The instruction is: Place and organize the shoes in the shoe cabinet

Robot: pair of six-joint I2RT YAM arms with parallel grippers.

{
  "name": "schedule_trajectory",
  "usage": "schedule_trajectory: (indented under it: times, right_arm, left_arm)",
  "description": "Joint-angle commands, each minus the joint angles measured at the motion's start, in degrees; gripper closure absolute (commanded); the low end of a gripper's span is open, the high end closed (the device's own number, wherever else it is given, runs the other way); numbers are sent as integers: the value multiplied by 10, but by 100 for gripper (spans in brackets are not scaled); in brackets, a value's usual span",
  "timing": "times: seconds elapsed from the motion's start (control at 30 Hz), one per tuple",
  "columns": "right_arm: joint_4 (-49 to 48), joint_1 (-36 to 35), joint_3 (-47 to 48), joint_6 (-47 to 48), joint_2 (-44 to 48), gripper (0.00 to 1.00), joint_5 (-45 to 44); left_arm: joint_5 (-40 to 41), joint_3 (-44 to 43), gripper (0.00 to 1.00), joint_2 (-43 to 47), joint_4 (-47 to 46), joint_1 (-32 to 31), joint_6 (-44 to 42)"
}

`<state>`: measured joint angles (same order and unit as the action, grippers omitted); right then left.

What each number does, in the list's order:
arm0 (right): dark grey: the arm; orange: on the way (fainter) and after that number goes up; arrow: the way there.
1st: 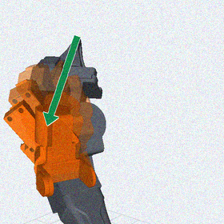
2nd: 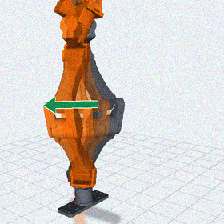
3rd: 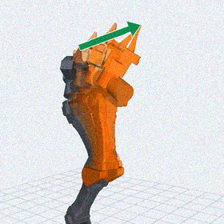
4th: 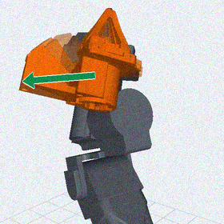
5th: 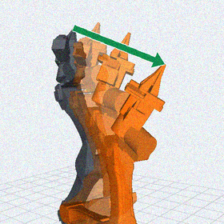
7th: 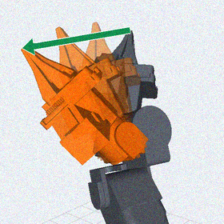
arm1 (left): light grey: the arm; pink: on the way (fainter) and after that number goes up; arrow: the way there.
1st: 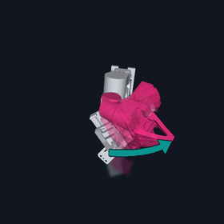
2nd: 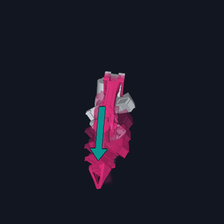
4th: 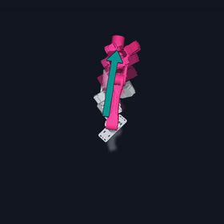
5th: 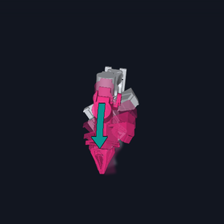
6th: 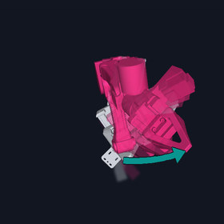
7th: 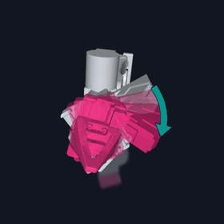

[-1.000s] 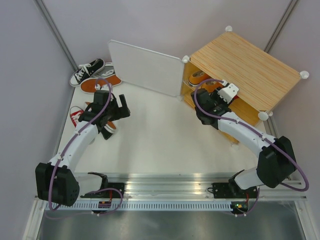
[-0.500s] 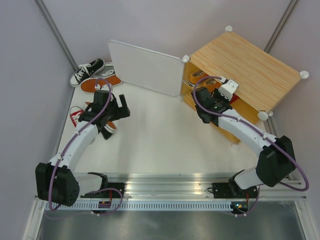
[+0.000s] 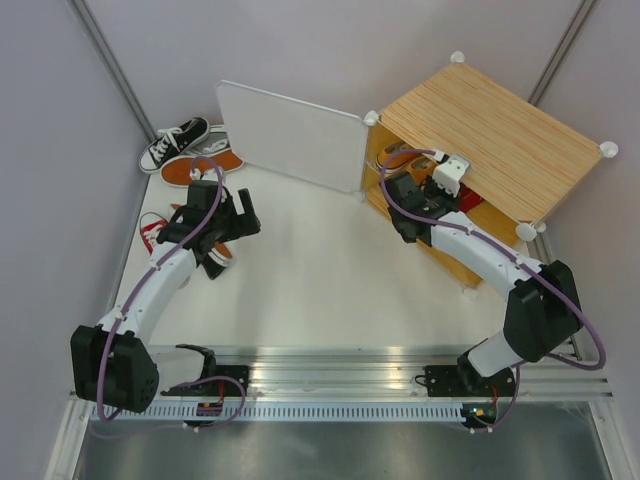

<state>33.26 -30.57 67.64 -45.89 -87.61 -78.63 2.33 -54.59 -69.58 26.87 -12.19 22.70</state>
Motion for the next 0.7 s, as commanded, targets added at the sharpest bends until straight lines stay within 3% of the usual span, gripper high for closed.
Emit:
schedule_trajectory:
  times: [0.0,0.07,0.17,0.67]
  right_arm:
    - [-39,8,-6,-4,17,72,35]
    - [-71,8,-22,17,44,58,51]
    - [-105,8,-36,36,81,47,73]
    - [-17,9,-56,-74,82,43,80]
  left_arm:
    - [-11,-18,0,9,-8,1,16]
    - [-12,-18,0,8,-8,1,15]
    - [-13,-18,0,7,-8,1,16]
    - [-13,-20,0,8,-5,1,15]
